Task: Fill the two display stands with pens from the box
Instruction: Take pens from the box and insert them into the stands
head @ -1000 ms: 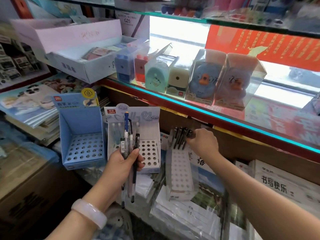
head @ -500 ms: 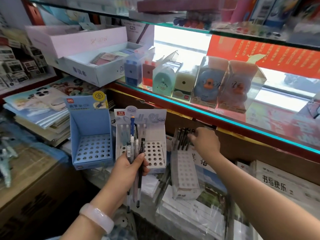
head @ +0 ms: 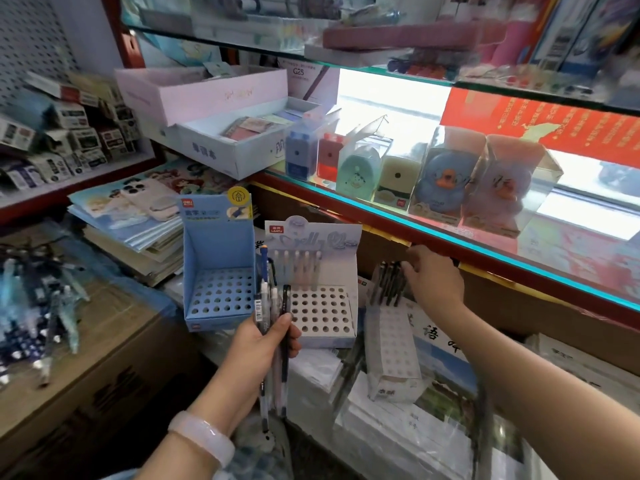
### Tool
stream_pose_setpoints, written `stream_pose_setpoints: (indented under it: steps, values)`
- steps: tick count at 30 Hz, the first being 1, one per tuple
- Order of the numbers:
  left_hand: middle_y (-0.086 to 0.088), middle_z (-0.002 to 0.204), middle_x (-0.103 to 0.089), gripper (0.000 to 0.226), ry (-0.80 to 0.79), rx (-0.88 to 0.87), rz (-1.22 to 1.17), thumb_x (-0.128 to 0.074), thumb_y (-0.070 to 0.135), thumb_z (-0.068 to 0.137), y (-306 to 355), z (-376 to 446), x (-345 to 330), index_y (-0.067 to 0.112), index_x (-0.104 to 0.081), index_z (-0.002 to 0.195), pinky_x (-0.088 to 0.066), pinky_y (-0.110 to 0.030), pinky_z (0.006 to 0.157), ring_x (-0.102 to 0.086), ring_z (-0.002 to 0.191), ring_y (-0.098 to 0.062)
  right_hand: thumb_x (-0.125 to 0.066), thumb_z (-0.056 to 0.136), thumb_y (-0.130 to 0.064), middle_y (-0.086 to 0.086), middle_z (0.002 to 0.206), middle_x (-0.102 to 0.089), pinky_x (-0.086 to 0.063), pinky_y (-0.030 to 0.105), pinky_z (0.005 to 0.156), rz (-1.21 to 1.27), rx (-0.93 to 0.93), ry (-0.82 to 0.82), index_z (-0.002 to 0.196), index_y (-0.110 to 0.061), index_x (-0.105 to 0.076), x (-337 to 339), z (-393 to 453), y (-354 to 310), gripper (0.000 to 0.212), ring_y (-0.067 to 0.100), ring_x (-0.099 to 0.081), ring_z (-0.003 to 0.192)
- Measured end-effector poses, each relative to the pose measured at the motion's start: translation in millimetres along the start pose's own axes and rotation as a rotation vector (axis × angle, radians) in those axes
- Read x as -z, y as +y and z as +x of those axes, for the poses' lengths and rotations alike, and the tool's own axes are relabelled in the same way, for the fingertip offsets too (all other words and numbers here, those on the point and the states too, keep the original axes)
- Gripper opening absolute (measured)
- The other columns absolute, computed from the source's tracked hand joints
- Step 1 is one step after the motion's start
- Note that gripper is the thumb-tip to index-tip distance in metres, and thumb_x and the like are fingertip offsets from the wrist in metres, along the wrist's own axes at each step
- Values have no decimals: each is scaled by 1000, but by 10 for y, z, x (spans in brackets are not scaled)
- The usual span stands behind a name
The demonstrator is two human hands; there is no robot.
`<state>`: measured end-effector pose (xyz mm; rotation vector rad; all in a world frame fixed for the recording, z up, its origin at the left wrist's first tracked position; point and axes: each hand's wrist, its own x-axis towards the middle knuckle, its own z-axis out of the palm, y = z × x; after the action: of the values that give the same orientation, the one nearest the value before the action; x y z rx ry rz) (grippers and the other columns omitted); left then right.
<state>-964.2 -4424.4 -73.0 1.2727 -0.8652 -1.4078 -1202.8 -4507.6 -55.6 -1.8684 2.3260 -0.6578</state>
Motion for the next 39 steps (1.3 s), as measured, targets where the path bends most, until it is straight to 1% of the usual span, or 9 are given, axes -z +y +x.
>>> stream_pose_setpoints:
  steps: [3, 7, 9, 11, 13, 16, 19, 27, 39]
  values:
    - [-6, 61, -59, 15, -22, 6, -41, -48, 4, 93, 63, -38, -48, 3, -58, 82, -51, -20, 48, -58, 50, -13, -53, 95, -27, -4, 99, -65, -52, 26, 72, 117, 157, -33, 116, -19, -58, 98, -161, -320, 23, 10, -62, 82]
    - [-6, 65, -61, 11, -126, -33, -25, -50, 7, 93, 187, -69, -188, 6, -61, 91, -52, -21, 52, -61, 53, -11, -50, 95, -33, -1, 85, -65, -52, 23, 69, 557, 258, -607, 103, -12, -65, 167, -482, -791, 27, 7, -60, 74]
    - [-3, 63, -64, 13, -174, -67, -6, -50, 9, 93, 249, -73, -231, 8, -62, 96, -52, -22, 53, -62, 55, -11, -55, 93, -33, 7, 88, -68, -54, 30, 76, 709, 229, -695, 98, -8, -67, 191, -560, -856, 28, 12, -62, 76]
    - [-3, 65, -66, 15, -200, -81, 22, -50, 10, 93, 260, -75, -239, 6, -62, 100, -54, -22, 55, -65, 58, -12, -59, 91, -29, 9, 91, -68, -54, 36, 82, 774, 176, -671, 95, -9, -67, 243, -581, -837, 22, 20, -64, 80]
    - [-8, 72, -69, 15, -201, -50, 29, -51, 11, 92, 214, -65, -226, 4, -62, 100, -56, -24, 57, -68, 62, -16, -58, 91, -27, 6, 90, -67, -55, 29, 77, 859, 95, -596, 95, -12, -64, 346, -534, -759, 17, 18, -64, 81]
    - [-12, 70, -66, 13, -144, 16, 35, -50, 11, 93, 127, -45, -206, 2, -57, 96, -59, -31, 57, -67, 58, -21, -57, 91, -28, 0, 77, -66, -53, 18, 61, 828, 50, -267, 93, -15, -62, 552, -352, -517, 14, 5, -62, 62]
    - [-9, 63, -55, 15, -111, 29, 118, -48, 15, 95, 88, -35, -208, 3, -54, 92, -51, -25, 45, -55, 46, -16, -55, 92, -23, 2, 73, -66, -56, 19, 60, 669, 73, 9, 93, -9, -61, 609, -178, -178, 15, 4, -64, 57]
    - [2, 50, -47, 21, -70, 3, 126, -47, 21, 94, 31, 53, -336, 2, -54, 90, -38, -20, 38, -42, 38, -8, -47, 97, -15, 6, 85, -64, -57, 41, 73, 365, 40, -66, 92, -11, -53, 125, -156, 168, 10, 15, -67, 80]
    - [-1, 53, -44, 12, 82, 10, 150, -44, 15, 97, -70, 262, -348, 11, -53, 89, -35, -29, 46, -41, 42, -13, -43, 99, -19, 12, 94, -67, -56, 44, 74, 231, 104, -83, 107, -8, -52, -167, -94, 90, 16, 23, -67, 86]
